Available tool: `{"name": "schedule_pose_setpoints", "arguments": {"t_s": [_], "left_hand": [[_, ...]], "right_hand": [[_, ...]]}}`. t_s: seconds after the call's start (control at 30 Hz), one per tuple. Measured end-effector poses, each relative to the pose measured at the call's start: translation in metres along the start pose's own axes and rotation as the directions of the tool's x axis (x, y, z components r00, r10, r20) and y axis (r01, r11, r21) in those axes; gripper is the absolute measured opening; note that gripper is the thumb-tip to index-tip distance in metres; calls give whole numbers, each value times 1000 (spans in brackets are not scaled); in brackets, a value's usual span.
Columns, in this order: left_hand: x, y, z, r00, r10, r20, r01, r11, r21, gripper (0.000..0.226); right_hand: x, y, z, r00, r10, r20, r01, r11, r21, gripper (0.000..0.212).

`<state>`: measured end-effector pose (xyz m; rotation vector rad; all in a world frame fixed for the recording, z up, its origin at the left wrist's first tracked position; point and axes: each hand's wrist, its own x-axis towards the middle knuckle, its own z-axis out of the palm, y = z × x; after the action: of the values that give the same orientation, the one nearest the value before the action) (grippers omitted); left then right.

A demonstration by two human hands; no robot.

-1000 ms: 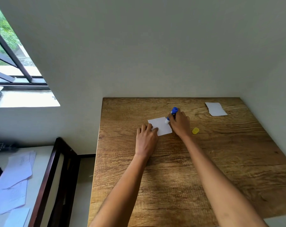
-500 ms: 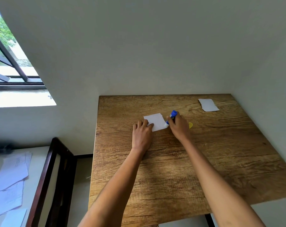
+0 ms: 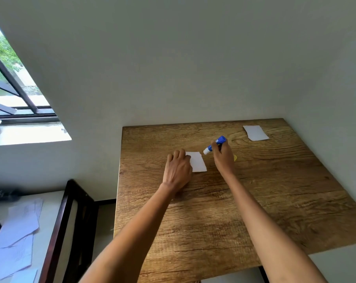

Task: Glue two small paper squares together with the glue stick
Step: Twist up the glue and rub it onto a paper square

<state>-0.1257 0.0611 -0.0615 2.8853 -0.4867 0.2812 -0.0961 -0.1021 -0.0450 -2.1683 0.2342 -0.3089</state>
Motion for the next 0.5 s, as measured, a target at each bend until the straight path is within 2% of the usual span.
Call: {"name": "schedule_pose_setpoints", "arguments": {"t_s": [0.13, 0.3, 0.37, 0.5], "left_hand": [[0, -18, -3, 984, 149, 101, -152, 988, 28, 38], [-2, -28, -4, 908, 307, 287, -301, 951, -64, 49], [-2, -28, -5, 898, 323, 298, -320, 946, -59, 49], [2, -19, -8, 931, 266, 249, -283, 959, 35, 49]], "right_hand": [[1, 0, 0, 1000, 5, -19, -4, 998, 56, 22], [2, -1, 6, 1000, -3, -1, 3, 999, 37, 19], [3, -3, 8, 1000, -3, 6, 3, 999, 34, 19], [5, -9, 11, 1000, -19, 12, 19, 999, 31, 19]]}}
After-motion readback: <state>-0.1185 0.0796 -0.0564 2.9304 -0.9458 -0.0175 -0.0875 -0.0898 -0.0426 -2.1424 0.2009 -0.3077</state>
